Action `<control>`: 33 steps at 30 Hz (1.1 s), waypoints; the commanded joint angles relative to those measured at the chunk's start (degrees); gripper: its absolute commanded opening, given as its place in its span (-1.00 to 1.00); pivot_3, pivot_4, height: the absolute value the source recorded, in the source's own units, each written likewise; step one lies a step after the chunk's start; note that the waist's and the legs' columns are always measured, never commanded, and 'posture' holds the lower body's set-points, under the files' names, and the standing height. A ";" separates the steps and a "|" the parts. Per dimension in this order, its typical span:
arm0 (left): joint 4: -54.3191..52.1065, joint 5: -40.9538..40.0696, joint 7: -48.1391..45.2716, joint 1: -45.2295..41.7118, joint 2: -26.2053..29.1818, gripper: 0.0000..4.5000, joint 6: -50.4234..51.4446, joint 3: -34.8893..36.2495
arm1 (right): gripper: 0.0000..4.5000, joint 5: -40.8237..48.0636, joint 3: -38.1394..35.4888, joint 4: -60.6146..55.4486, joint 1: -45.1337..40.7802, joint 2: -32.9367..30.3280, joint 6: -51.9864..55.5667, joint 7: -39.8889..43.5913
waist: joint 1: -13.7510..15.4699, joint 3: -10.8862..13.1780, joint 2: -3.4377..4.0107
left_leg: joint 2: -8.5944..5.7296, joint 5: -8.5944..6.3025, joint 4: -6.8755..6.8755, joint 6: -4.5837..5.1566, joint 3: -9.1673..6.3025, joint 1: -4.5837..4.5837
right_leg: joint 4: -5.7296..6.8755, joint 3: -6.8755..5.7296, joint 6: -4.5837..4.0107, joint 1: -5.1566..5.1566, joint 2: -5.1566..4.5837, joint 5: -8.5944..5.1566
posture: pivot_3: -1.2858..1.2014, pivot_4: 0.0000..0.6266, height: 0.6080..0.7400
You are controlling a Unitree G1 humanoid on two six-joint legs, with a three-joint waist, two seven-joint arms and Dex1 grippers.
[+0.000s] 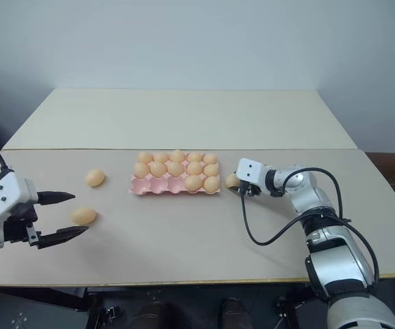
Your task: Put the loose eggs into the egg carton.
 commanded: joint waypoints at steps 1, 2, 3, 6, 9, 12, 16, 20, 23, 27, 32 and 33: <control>0.45 0.40 -0.16 -0.93 1.22 1.00 -0.44 0.43 | 0.00 0.26 -2.47 -6.16 -0.65 -2.15 -2.16 -2.12 | 0.00 0.00 0.00 | 0.00 0.00 0.00 0.00 0.00 0.00 | -0.01 0.00 0.00 0.00 0.00 0.00 | 0.03 -0.52 1.00; 0.71 0.49 -0.25 -1.11 1.28 1.00 -0.59 0.26 | 0.00 1.03 -2.79 -7.74 -0.83 -2.03 -1.62 -1.91 | -0.01 0.00 0.00 | 0.01 0.00 0.00 0.00 0.00 0.00 | -0.01 0.00 0.00 0.00 0.01 0.00 | 0.03 -0.52 1.00; 0.98 0.55 -0.31 -1.34 1.36 1.00 -0.71 0.03 | 0.00 1.56 -3.02 -9.39 -1.02 -1.83 -1.18 -1.77 | -0.13 0.00 0.00 | 0.01 0.00 0.00 0.00 0.00 0.01 | 0.00 0.00 0.00 0.00 0.01 0.00 | 0.03 -0.52 1.00; 2.02 0.77 -0.30 -2.61 1.67 1.00 -1.17 -1.32 | 0.00 3.19 -2.72 -15.35 -1.92 0.19 0.15 -0.06 | -0.54 0.00 0.00 | 0.03 0.00 0.00 0.00 0.00 0.03 | 0.04 0.01 0.00 -0.01 0.05 0.00 | 0.03 -0.52 1.00; 2.75 1.03 -0.18 -3.39 1.88 1.00 -1.49 -2.23 | 0.00 3.20 -1.55 -18.45 -2.58 2.69 0.76 0.70 | -0.77 0.00 0.00 | 0.08 0.00 0.00 0.00 -0.01 0.07 | 0.10 0.02 0.01 0.00 0.10 0.01 | 0.03 -0.52 1.00; 3.02 1.64 -0.11 -2.99 1.80 1.00 -1.95 -2.35 | 0.00 2.50 0.23 -20.28 -3.49 6.77 1.11 0.53 | -0.85 0.00 0.00 | 0.08 0.00 0.00 0.00 0.00 0.07 | 0.09 0.02 0.00 0.00 0.09 0.01 | 0.03 -0.52 1.00; 2.26 1.85 0.00 -2.05 1.14 1.00 -1.94 -1.70 | 0.00 0.34 2.32 -18.64 -4.73 11.26 -0.61 -2.09 | -1.04 0.00 0.00 | 0.08 0.00 0.00 0.00 0.00 0.04 | 0.08 0.01 -0.01 -0.02 0.08 0.02 | 0.03 -0.52 1.00; 0.42 1.56 0.65 -0.36 0.39 1.00 -1.14 -0.30 | 0.00 -0.51 4.11 -15.93 -5.76 13.48 -2.70 -2.02 | -0.88 0.00 0.00 | 0.04 0.00 0.00 0.00 0.00 0.00 | 0.05 0.00 -0.01 -0.03 0.02 0.02 | 0.03 -0.52 1.00; -0.89 0.92 0.59 1.28 -0.17 1.00 -0.08 1.45 | 0.12 -0.68 4.83 -14.69 -6.50 14.84 -3.15 -2.70 | -0.88 0.00 0.00 | 0.04 0.00 0.00 0.00 0.00 0.00 | 0.02 0.00 -0.02 -0.02 0.01 0.03 | 0.03 -0.52 1.00; -1.19 0.72 0.65 2.12 -0.34 1.00 0.42 2.22 | 0.65 -0.42 5.78 -13.18 -7.40 16.20 -3.40 -0.69 | -1.02 0.00 0.00 | 0.08 0.00 0.00 0.00 -0.02 0.01 | 0.08 -0.01 -0.02 -0.05 0.06 0.02 | 0.03 -0.52 1.00; -0.82 0.71 1.04 1.40 -0.18 1.00 0.54 1.43 | 0.98 -2.38 6.43 -10.16 -8.03 17.17 -5.16 -2.84 | -1.33 0.00 0.00 | 0.08 0.00 0.00 -0.01 -0.02 0.02 | 0.10 -0.01 -0.03 -0.05 0.06 0.03 | 0.03 -0.52 1.00; -0.67 0.76 1.02 1.32 -0.11 1.00 0.45 1.33 | 0.98 -2.78 6.53 -9.95 -8.03 17.07 -5.47 -3.39 | -1.30 0.00 0.00 | 0.08 0.00 0.00 -0.01 -0.03 0.02 | 0.10 -0.01 -0.03 -0.05 0.06 0.03 | 0.03 -0.52 1.00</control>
